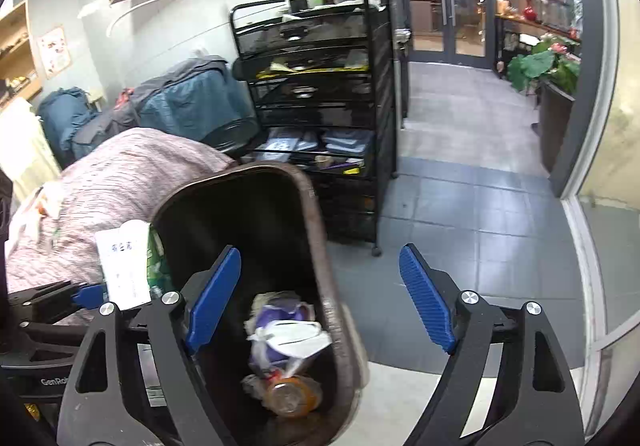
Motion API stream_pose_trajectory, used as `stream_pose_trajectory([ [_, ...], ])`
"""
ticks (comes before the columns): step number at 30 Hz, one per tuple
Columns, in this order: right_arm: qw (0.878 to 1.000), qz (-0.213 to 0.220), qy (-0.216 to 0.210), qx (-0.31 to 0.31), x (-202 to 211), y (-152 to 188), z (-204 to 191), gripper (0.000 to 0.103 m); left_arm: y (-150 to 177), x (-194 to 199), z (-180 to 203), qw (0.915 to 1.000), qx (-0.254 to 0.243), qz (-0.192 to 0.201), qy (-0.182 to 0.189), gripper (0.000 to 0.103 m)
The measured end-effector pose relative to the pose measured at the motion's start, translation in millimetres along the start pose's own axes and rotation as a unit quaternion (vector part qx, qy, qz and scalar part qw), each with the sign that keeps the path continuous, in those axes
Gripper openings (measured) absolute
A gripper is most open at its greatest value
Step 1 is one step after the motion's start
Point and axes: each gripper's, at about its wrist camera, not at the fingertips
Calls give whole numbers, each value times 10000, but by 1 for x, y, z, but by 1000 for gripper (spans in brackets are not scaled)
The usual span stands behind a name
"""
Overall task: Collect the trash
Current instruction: 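Lower the green juice carton into the bin and open the left tool, then move both tools back over the remaining trash on the bed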
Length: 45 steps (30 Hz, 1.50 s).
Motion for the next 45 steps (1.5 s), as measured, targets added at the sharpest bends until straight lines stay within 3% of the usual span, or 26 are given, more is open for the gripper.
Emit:
stream_pose_trajectory([
  [5, 9999, -12, 148, -3, -2, 1, 4, 83, 2, 2, -4, 10000, 84, -27, 23, 67],
  [7, 9999, -11, 166, -4, -2, 0, 5, 83, 2, 5, -3, 10000, 44, 4, -2, 73],
  [12, 9999, 14, 161, 3, 0, 0, 3, 83, 1, 15, -5, 9999, 76, 106, -33, 77],
  [26, 9997, 163, -124, 143, 9, -11, -24, 83, -14, 71, -28, 9966, 220, 689, -394, 87],
  [33, 9975, 208, -578, 335, 12, -17, -62, 83, -19, 105, -61, 9911, 349, 1035, -759, 92],
  [37, 9934, 156, -1047, 445, 12, -19, -95, 83, -20, 124, -87, 9867, 458, 1171, -1026, 94],
  [45, 9674, -284, -2419, 690, -7, -27, -177, 83, -5, 155, -167, 9711, 961, 1218, -1814, 95],
])
Point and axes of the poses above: each gripper's, at about its wrist camera, not at the fingertips, and x roughly against the way its jaws point, z to its right, y to its underside, and after that the axes turned 11 degrees about z, right-handed
